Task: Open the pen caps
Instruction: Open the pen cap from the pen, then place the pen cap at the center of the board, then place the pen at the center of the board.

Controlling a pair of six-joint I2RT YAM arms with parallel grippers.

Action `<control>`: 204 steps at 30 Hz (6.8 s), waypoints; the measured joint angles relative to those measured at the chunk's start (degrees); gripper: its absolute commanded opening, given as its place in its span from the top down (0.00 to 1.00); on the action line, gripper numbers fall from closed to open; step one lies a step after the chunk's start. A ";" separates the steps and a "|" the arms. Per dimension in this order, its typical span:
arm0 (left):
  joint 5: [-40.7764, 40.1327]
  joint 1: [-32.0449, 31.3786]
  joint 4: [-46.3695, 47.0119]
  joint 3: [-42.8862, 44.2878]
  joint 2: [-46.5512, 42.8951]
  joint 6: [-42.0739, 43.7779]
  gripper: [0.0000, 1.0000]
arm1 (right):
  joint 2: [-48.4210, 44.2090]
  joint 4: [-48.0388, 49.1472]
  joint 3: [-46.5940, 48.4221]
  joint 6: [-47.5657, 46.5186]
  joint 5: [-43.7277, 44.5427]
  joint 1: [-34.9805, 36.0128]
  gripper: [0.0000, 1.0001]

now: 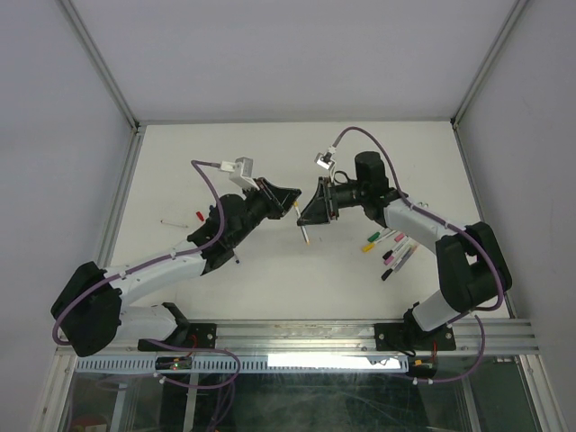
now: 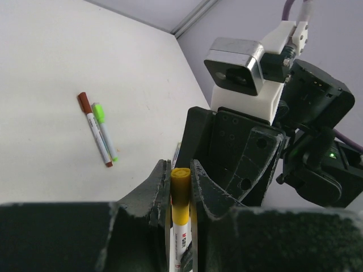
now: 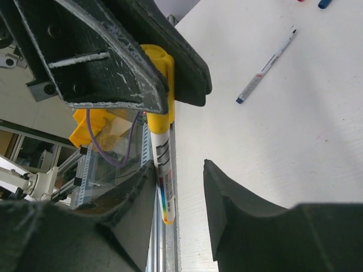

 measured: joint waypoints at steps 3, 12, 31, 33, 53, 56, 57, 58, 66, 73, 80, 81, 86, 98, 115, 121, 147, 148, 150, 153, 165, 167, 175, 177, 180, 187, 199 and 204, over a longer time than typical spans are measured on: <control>0.90 0.04 2.67 -1.22 -0.35 0.44 1.00 | 0.00 2.05 -0.44 1.53 -1.05 0.33 0.67; 1.20 0.04 5.42 -2.36 -0.44 1.36 0.99 | 0.00 5.22 -0.59 3.58 -2.84 1.77 1.00; 7.28 1.62 4.15 -3.50 -1.46 2.58 0.66 | 0.00 -2.89 0.55 -3.10 -0.70 2.25 1.00; 7.48 1.62 2.89 -3.19 -1.44 2.60 0.67 | 0.00 -3.93 0.63 -3.96 -0.37 2.25 1.00; 5.97 1.60 -6.71 0.92 0.50 2.47 0.68 | 0.00 -9.11 1.44 -8.52 4.92 2.40 1.00; 5.90 1.60 -7.39 1.07 0.55 2.34 0.70 | 0.00 -9.49 1.66 -8.85 5.62 2.62 1.00; 5.84 1.60 -7.67 1.16 0.55 2.29 0.72 | 0.00 -9.57 1.73 -8.98 5.84 2.64 1.00; 5.79 1.60 -7.78 1.18 0.55 2.27 0.74 | 0.00 -9.68 1.79 -9.09 6.03 2.69 1.00; 5.31 1.62 -8.57 1.49 0.90 2.19 1.00 | 0.00 -9.97 1.79 -9.68 6.82 2.95 1.00; 9.46 6.27 -8.22 1.53 0.72 2.12 1.00 | 0.85 -6.60 2.03 -8.50 8.11 3.63 1.00; 5.31 20.87 -2.51 1.92 -2.21 3.61 1.00 | 4.83 -5.57 2.05 -6.29 7.67 8.00 1.00; 4.61 22.51 -2.21 2.34 -2.54 3.74 1.00 | 5.20 -5.64 2.05 -6.08 7.65 8.46 1.00; 3.96 27.74 -3.06 2.99 -4.35 3.76 1.00 | 6.25 -5.99 2.05 -5.44 7.98 9.42 1.00; 0.35 28.13 -24.24 2.23 2.08 1.07 1.00 | 7.52 -9.53 2.89 -6.80 10.51 9.42 1.00; -5.16 28.13 -38.82 13.79 26.40 0.61 0.89 | 7.72 -11.58 3.65 -8.11 11.32 9.42 1.00; -8.07 28.11 -42.45 18.62 30.03 0.79 0.77 | 7.72 -11.87 3.67 -8.24 11.39 9.42 1.00; -7.93 28.13 -46.14 17.40 21.33 1.53 0.58 | 16.02 -14.19 9.01 -7.37 18.56 14.91 1.00; -7.72 28.13 -46.10 16.59 18.69 1.70 0.57 | 17.42 -14.97 10.69 -7.23 19.69 15.93 1.00; -7.41 28.13 -45.83 14.49 13.00 2.32 0.54 | 20.35 -16.37 13.97 -6.51 21.86 17.86 1.00; -7.41 28.13 -45.86 10.45 3.32 2.75 0.49 | 25.42 -18.69 19.74 -4.07 24.98 20.24 1.00; -7.61 28.13 -44.54 -4.09 -27.23 0.48 0.43 | 37.51 -28.46 36.96 7.26 43.45 25.53 0.89; -7.58 28.13 -44.52 -4.42 -28.85 0.24 0.43 | 37.70 -29.77 38.47 7.96 47.04 26.73 0.86; -7.54 28.13 -44.81 -4.44 -30.10 -0.39 0.43 | 37.73 -31.87 40.61 8.33 56.35 29.64 0.70; -7.54 28.13 -44.98 -4.46 -30.82 -0.48 0.43 | 37.70 -31.85 40.81 8.33 57.42 29.73 0.69; -7.56 28.13 -45.40 -4.55 -32.81 -0.55 0.43 | 37.70 -31.89 41.03 8.26 58.77 29.59 0.69; -7.41 28.13 -46.82 -4.87 -35.71 -0.63 0.43 | 37.70 -31.89 41.13 7.65 59.08 29.57 0.68; -2.89 28.13 -45.64 -11.04 -38.91 -0.52 0.34 | 28.15 -34.53 35.58 -7.26 50.27 24.96 0.66; -1.86 28.13 -45.18 -13.84 -36.76 -0.87 0.29 | 13.97 -34.91 29.09 -18.75 42.71 17.11 0.53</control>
